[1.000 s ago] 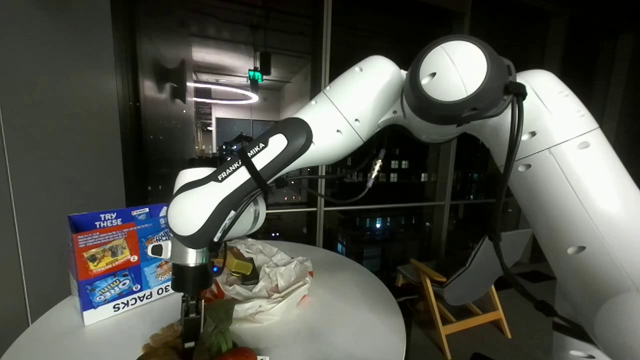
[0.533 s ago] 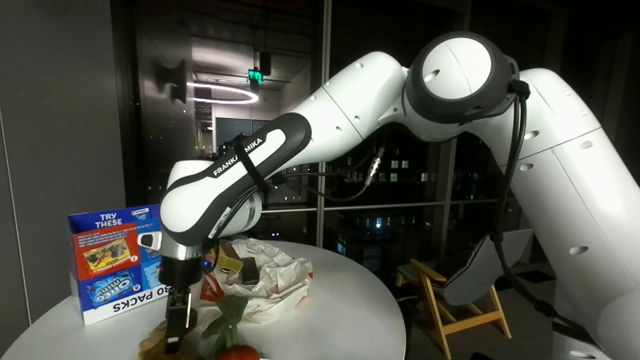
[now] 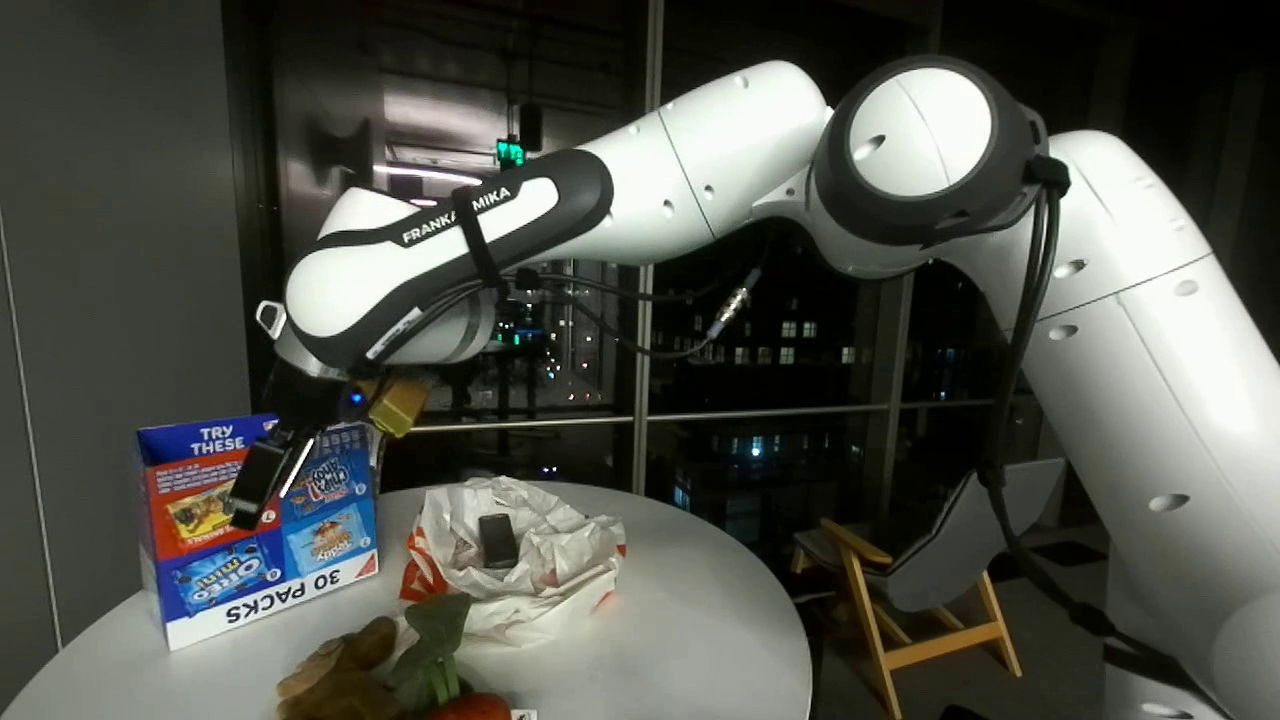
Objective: Remove the objects in the plastic bag and place them on the table
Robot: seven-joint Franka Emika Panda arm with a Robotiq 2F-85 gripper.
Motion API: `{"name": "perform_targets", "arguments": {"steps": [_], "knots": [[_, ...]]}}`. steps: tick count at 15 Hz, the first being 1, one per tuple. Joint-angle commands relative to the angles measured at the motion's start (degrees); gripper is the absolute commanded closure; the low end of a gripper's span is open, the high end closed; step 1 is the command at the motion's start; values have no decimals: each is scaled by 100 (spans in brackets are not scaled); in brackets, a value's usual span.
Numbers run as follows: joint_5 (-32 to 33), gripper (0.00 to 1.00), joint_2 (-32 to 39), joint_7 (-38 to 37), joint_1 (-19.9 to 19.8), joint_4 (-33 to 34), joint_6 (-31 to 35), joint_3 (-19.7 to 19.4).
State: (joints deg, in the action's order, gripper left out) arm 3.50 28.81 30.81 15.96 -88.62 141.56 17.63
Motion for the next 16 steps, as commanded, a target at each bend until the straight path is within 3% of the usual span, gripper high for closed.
{"name": "perform_targets", "arguments": {"steps": [1,6,10,14,16], "knots": [[344,0,204,-686,-5,500,407,-436],[960,0,0,-1841,-43,316,917,-1275],[1742,0,-170,-3186,118,-16,1035,-2096],[2425,0,-71,-4560,301,-103,481,-2712],[2313,0,25,-4966,243,-104,13,-2685]]}}
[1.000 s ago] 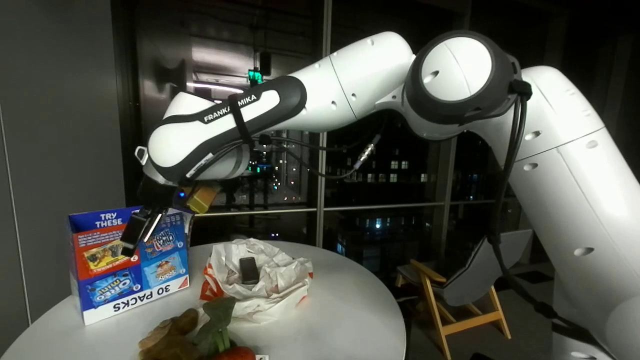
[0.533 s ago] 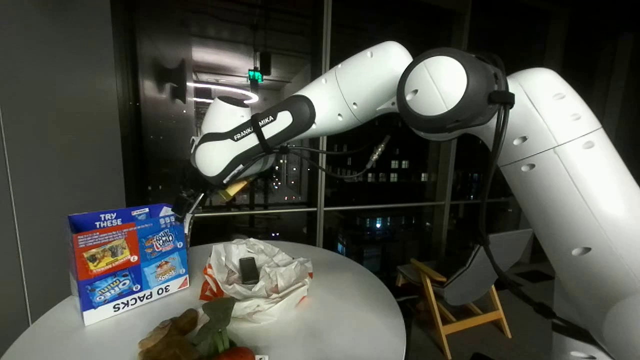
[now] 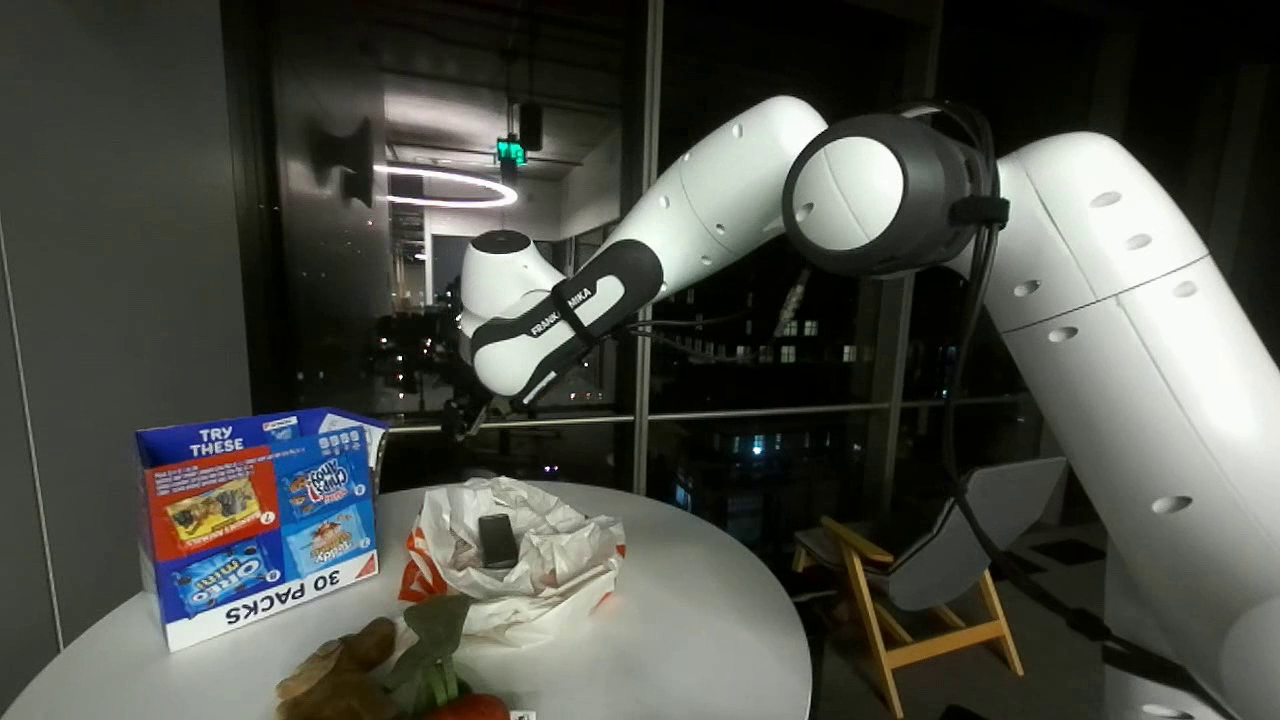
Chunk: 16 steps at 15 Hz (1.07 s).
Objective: Remove the objects in the plastic bag and place them on the table
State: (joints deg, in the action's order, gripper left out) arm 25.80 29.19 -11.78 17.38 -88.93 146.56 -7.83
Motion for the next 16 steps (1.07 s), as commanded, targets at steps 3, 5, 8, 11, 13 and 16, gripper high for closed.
{"name": "perform_targets", "arguments": {"steps": [3,5,8,11,13,16], "knots": [[-331,0,98,-943,-102,-37,-1058,103],[-752,0,219,-833,-293,51,-1066,329],[-865,0,208,-821,-281,-68,-1000,347],[-1073,0,251,-806,-358,-15,-999,448],[-1086,0,251,-806,-362,-1,-1005,456],[-1050,0,568,-701,-378,192,-910,461]]}}
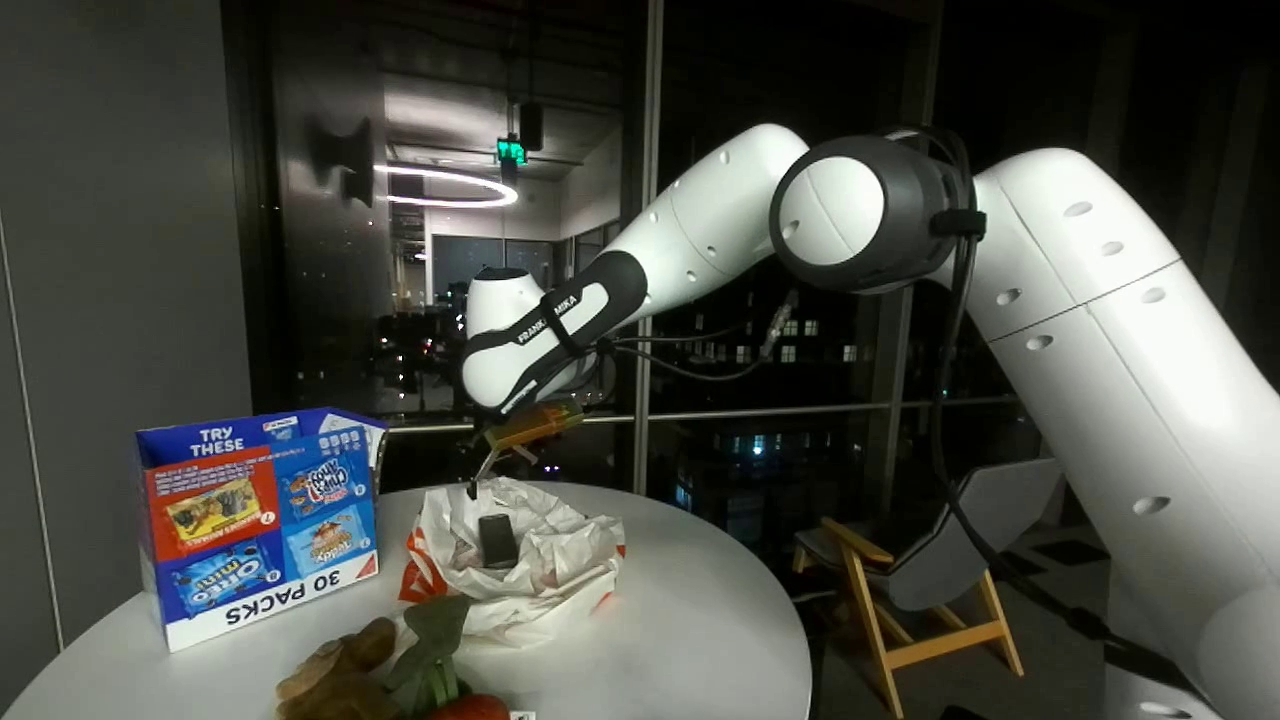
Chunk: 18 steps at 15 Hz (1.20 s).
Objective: Remove the objects in the plastic bag and place them on the table
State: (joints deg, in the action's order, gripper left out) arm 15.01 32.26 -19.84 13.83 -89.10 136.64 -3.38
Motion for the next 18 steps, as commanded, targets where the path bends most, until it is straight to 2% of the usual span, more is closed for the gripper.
{"name": "perform_targets", "arguments": {"steps": [1,8,13,14,15,18], "knots": [[37,0,342,103,-18,240,104,3],[64,0,951,414,-54,624,324,-55],[-41,0,1369,537,-122,1025,223,-65],[-81,9,1421,564,-139,1087,178,-39],[-83,26,1455,591,-146,1113,193,-36],[-148,48,1540,638,-171,1220,169,-2]]}}
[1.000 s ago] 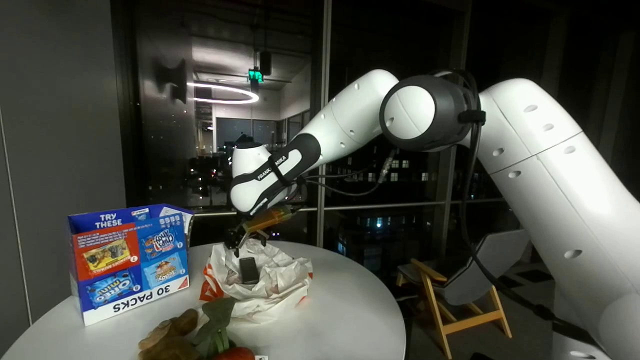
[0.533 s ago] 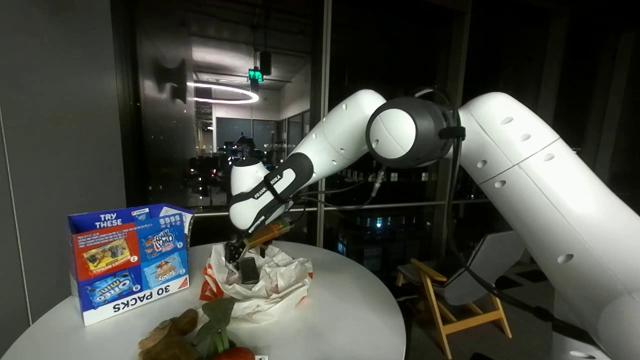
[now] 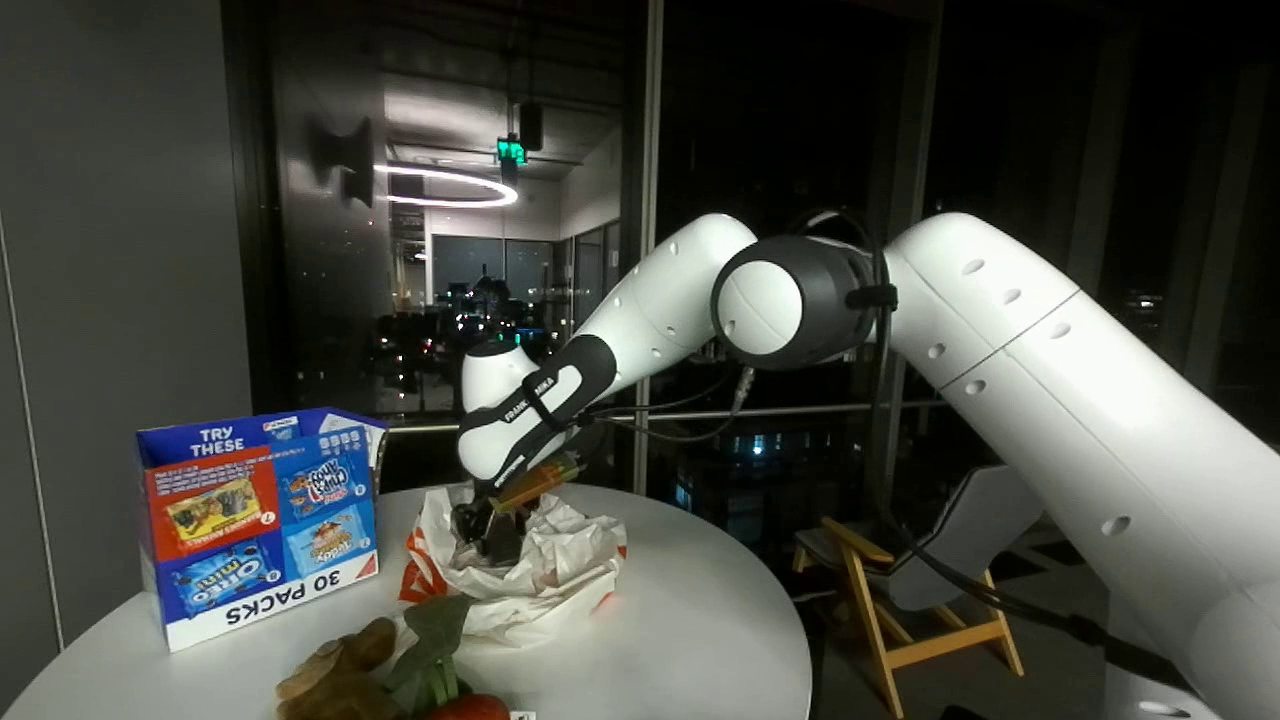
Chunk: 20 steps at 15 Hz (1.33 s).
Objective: Remove the objects in the plastic bag and place them on the table
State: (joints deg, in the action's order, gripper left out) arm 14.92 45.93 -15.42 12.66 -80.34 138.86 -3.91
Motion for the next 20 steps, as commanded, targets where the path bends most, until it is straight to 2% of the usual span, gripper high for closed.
{"name": "perform_targets", "arguments": {"steps": [1,3,10,12,14,15,17,20], "knots": [[-136,55,194,194,-45,371,-54,45],[-90,67,122,106,11,293,12,-1],[3,67,-794,-10,144,-413,289,-42],[25,67,-1124,57,154,-635,273,-1],[82,67,-1522,207,184,-893,-53,38],[84,67,-1707,331,163,-1043,-122,101],[-237,67,-2121,1131,-74,-1423,-420,532],[-641,67,-2569,1966,-279,-1907,-730,953]]}}
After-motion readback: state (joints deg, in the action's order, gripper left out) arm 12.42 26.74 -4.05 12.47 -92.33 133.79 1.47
